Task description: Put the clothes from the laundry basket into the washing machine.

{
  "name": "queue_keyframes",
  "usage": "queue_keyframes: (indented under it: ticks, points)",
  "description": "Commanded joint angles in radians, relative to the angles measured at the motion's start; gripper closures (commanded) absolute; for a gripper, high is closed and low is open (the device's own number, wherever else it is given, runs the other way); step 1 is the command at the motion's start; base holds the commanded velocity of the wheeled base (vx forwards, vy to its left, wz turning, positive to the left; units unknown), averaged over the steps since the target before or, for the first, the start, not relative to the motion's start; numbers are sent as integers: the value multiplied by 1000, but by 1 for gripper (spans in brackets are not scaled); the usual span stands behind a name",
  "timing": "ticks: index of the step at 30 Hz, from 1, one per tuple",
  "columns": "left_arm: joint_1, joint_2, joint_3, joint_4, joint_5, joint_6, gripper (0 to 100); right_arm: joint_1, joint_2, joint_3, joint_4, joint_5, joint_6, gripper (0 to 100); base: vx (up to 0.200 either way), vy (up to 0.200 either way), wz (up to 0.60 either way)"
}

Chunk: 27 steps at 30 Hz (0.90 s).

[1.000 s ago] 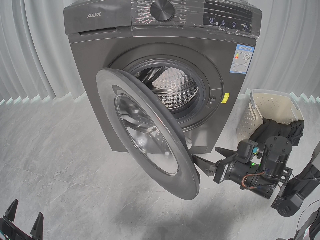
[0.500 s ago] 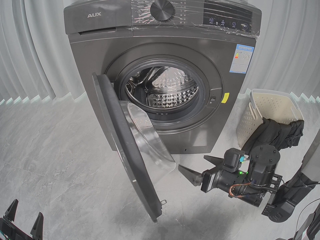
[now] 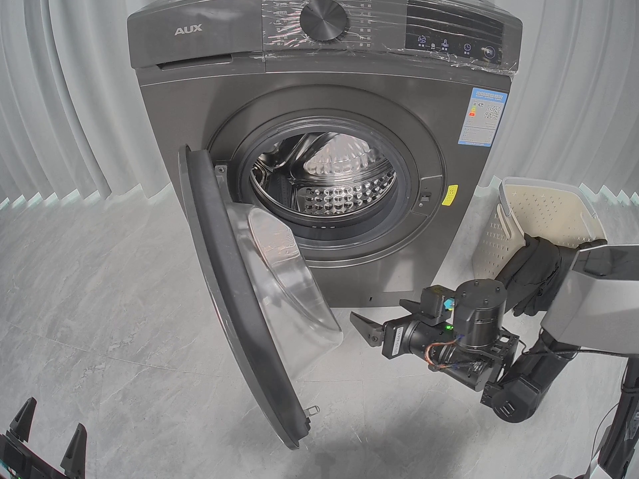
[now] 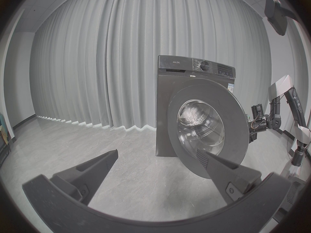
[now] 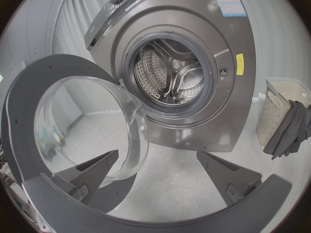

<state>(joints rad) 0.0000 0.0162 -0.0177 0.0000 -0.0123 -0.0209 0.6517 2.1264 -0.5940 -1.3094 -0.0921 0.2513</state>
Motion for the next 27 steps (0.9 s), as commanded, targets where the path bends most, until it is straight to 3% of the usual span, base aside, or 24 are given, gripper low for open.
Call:
queue_keyframes:
  ticks: [1, 4, 9, 18, 24, 27]
  points:
    - [0, -15, 16, 0, 0, -1, 0, 9, 84, -52, 5, 2, -23, 0, 0, 0, 0]
    - [0, -15, 16, 0, 0, -1, 0, 48, 89, -55, 10, 5, -43, 0, 0, 0, 0]
    - [0, -15, 16, 0, 0, -1, 0, 128, 84, -44, -21, 28, -33, 0, 0, 0, 0]
    - [0, -15, 16, 0, 0, -1, 0, 128, 72, -70, -25, 32, -30, 0, 0, 0, 0]
    - [0, -15, 18, 0, 0, -1, 0, 149, 86, -151, -13, 43, -27, 0, 0, 0, 0]
    - [0, -15, 16, 0, 0, -1, 0, 183, 116, -251, 36, 48, -7, 0, 0, 0, 0]
